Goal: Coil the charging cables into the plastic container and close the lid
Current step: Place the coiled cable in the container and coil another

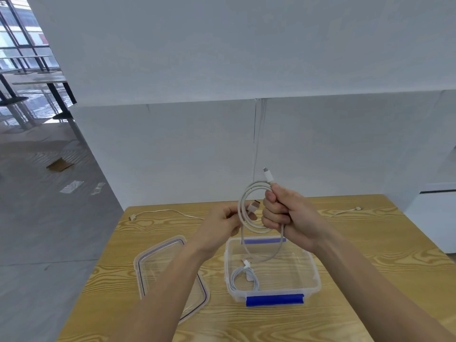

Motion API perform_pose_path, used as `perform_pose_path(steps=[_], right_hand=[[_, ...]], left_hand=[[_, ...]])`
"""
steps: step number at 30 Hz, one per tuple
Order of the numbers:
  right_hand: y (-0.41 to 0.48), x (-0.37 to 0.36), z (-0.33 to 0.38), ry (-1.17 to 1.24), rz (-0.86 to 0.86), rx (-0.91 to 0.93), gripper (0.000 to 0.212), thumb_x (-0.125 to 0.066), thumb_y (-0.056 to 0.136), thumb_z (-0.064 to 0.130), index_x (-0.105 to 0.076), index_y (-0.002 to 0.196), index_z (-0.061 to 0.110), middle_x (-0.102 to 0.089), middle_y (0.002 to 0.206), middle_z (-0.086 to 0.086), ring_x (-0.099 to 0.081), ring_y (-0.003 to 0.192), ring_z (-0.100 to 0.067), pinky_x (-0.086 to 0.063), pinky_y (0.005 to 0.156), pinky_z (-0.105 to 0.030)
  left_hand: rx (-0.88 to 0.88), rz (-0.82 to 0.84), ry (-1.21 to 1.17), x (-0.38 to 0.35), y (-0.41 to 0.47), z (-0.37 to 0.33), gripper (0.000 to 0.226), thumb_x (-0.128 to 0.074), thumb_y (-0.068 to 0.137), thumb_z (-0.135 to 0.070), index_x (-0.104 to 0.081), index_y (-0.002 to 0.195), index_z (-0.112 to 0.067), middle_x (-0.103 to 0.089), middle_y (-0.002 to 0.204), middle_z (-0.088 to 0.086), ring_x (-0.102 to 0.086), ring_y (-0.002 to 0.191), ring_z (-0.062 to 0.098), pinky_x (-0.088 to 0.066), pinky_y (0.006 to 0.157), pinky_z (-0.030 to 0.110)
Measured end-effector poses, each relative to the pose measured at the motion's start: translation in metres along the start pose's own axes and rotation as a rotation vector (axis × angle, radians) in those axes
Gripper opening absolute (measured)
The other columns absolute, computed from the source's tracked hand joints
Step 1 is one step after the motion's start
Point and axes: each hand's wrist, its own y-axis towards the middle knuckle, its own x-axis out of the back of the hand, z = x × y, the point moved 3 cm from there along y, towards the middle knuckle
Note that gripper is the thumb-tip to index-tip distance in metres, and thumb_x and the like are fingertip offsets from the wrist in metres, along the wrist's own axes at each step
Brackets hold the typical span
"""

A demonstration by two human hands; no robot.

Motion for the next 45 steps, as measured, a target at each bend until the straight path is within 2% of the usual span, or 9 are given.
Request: perform_pose_path(steps=[8,12,16,21,26,31,35,40,45], right_hand=[[0.007,0.003,-0.004,0.018,-0.154,-0.002,0.033,-0.034,0.102,0.025,-0.044,0.074,0.011,-0.025,0.050,0.006,-0.022,0.039,-0.007,-0.032,0.043,-0.021],[0.011,0.002,-0.006,0.032,-0.204,0.003,0.033,-0.033,0.103,0.025,-0.044,0.075,0.011,-0.026,0.050,0.005,-0.022,0.039,-0.007,-0.033,0.043,-0.021],[0.015,0.003,-0.009,0.010,-0.214,0.019,0.033,-0.033,0.103,0.025,-0.044,0.075,0.011,-0.027,0.050,0.005,-0.023,0.039,-0.007,-0.033,0.044,-0.021],[0.017,0.009,-0.010,-0.040,-0.219,0.042,0.032,-0.034,0.102,0.024,-0.045,0.075,0.010,-0.025,0.051,0.004,-0.023,0.041,-0.008,-0.036,0.045,-0.022],[0.016,0.015,-0.009,-0.125,-0.187,0.022,0.031,-0.035,0.102,0.024,-0.045,0.076,0.010,-0.024,0.054,0.002,-0.026,0.043,-0.010,-0.042,0.048,-0.024],[0.012,0.021,-0.009,-0.119,-0.147,-0.026,0.030,-0.036,0.101,0.023,-0.048,0.077,0.009,-0.024,0.056,0.001,-0.029,0.045,-0.011,-0.045,0.052,-0.027],[0.009,0.017,-0.001,-0.081,-0.065,-0.061,0.031,-0.040,0.097,0.027,-0.049,0.073,0.009,-0.016,0.058,0.000,-0.024,0.044,-0.011,-0.040,0.049,-0.026],[0.009,0.003,0.007,-0.175,0.011,-0.113,0.043,-0.037,0.099,0.030,-0.048,0.063,0.010,-0.019,0.048,0.005,-0.017,0.039,-0.010,-0.024,0.044,-0.025],[0.014,-0.009,0.011,-0.204,0.000,-0.114,0.041,-0.035,0.098,0.020,-0.052,0.063,0.007,-0.020,0.044,0.005,-0.016,0.037,-0.010,-0.017,0.045,-0.029]], left_hand=[[-0.086,0.157,-0.369,0.009,0.000,-0.006,0.070,-0.045,0.074,0.010,-0.043,0.134,-0.026,-0.064,0.094,0.014,-0.057,0.080,0.020,-0.045,0.078,0.032],[-0.153,0.126,-0.219,0.009,-0.003,-0.005,0.056,-0.058,0.081,0.010,-0.058,0.119,-0.032,-0.062,0.094,0.004,-0.055,0.085,0.014,-0.047,0.082,0.027],[-0.144,-0.124,-0.038,0.006,0.001,-0.006,0.022,-0.068,0.080,-0.005,-0.075,0.083,-0.027,-0.067,0.080,-0.007,-0.056,0.076,0.007,-0.047,0.074,0.025],[-0.221,-0.276,-0.013,0.014,0.000,-0.018,0.012,-0.067,0.078,-0.025,-0.075,0.085,-0.030,-0.066,0.114,-0.008,-0.061,0.097,0.005,-0.050,0.083,0.021],[-0.351,-0.390,-0.165,0.034,-0.005,-0.041,0.017,-0.055,0.084,-0.027,-0.067,0.088,-0.016,-0.073,0.080,-0.004,-0.068,0.087,0.015,-0.053,0.085,0.027],[-0.434,-0.448,-0.449,0.070,-0.008,-0.059,0.018,-0.048,0.091,-0.024,-0.061,0.090,-0.012,-0.065,0.069,-0.005,-0.064,0.069,0.015,-0.053,0.071,0.025],[-0.263,-0.487,-0.374,0.087,-0.005,-0.044,0.021,-0.041,0.100,-0.017,-0.061,0.100,-0.009,-0.061,0.070,-0.001,-0.055,0.061,0.010,-0.043,0.054,0.019],[-0.018,-0.341,-0.137,0.077,-0.001,-0.024,0.026,-0.039,0.099,-0.004,-0.058,0.114,-0.013,-0.065,0.079,0.004,-0.047,0.058,0.009,-0.037,0.053,0.020],[0.000,-0.195,-0.072,0.051,0.002,-0.021,0.011,-0.054,0.091,0.001,-0.059,0.088,-0.009,-0.071,0.069,0.005,-0.043,0.045,0.012,-0.036,0.046,0.021]])
